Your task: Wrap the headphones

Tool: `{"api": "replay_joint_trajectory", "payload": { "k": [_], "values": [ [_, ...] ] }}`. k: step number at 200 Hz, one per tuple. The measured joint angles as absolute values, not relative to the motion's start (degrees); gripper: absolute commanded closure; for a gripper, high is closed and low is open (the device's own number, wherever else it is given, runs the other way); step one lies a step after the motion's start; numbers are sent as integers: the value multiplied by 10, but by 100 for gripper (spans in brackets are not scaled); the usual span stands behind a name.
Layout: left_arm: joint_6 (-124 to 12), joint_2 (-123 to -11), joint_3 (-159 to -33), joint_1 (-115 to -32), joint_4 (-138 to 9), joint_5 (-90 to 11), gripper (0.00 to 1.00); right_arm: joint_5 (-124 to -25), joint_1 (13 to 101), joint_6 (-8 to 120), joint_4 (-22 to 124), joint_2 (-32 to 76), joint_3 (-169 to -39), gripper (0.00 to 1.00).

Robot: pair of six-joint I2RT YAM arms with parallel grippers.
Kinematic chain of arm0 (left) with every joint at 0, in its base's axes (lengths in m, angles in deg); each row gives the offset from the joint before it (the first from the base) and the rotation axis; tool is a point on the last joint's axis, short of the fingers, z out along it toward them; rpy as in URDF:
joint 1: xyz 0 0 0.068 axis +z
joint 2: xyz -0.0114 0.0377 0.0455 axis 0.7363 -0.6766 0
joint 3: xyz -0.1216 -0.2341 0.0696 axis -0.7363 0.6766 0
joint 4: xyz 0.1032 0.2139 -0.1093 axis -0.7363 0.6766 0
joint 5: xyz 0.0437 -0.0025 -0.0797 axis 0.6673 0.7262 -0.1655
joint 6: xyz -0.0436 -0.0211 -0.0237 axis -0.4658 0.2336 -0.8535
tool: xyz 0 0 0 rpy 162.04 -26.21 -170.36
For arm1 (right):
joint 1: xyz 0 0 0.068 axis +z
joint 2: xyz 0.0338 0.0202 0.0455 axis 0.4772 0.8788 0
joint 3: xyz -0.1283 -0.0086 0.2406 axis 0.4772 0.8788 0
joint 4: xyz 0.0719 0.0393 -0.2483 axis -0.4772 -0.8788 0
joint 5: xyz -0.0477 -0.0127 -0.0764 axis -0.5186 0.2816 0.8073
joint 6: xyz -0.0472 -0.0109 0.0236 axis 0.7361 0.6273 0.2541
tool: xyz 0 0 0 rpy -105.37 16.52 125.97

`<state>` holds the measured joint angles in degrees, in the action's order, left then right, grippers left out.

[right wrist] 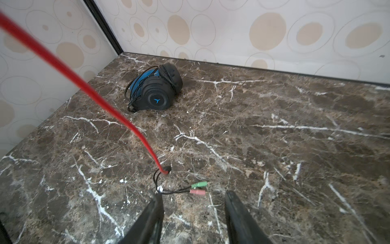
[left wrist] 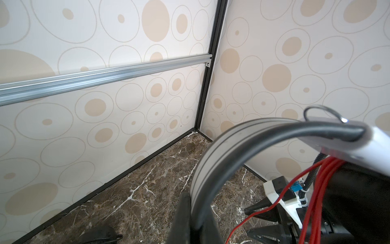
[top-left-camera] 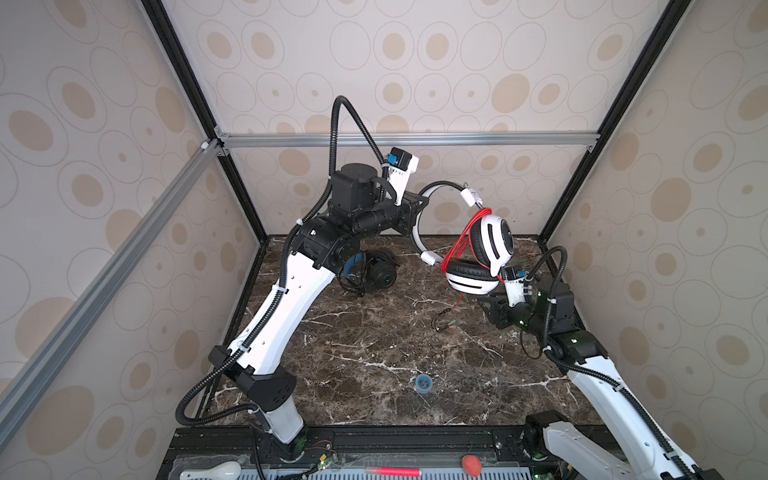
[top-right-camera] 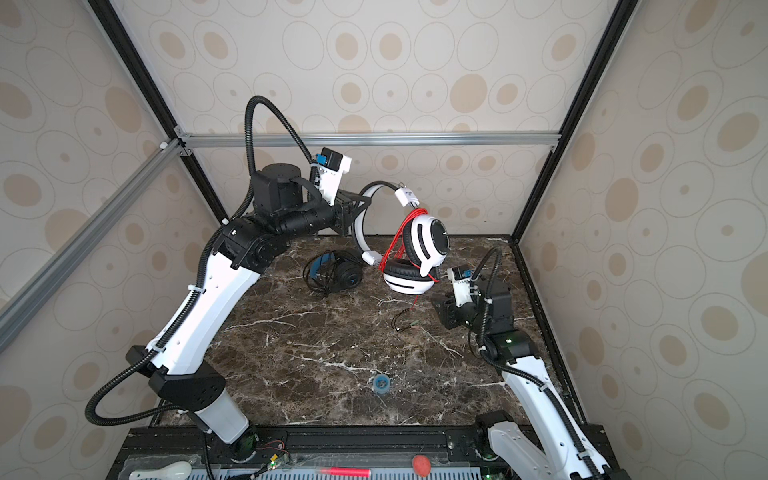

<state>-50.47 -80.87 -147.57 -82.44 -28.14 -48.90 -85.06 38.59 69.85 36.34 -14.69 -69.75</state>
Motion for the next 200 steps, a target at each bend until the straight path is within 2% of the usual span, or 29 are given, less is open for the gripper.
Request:
{"api": "replay_joint_trajectory", "payload": {
  "k": [30,84,149,200],
  "values": [
    [-515,-785,-1420,-816,-304,-491,100,-869,415,653,403,-136,-630,42],
    [-549,-732,-1299,-775,-363,-504,100,-874,503,667,458,-34,-619,32],
    [-571,-687,-1226,-728,-405,-519,100,-894,519,700,505,57,-611,29],
    [-587,-676,-1200,-718,-427,-534,100,-898,520,710,540,178,-654,29]
  ]
}}
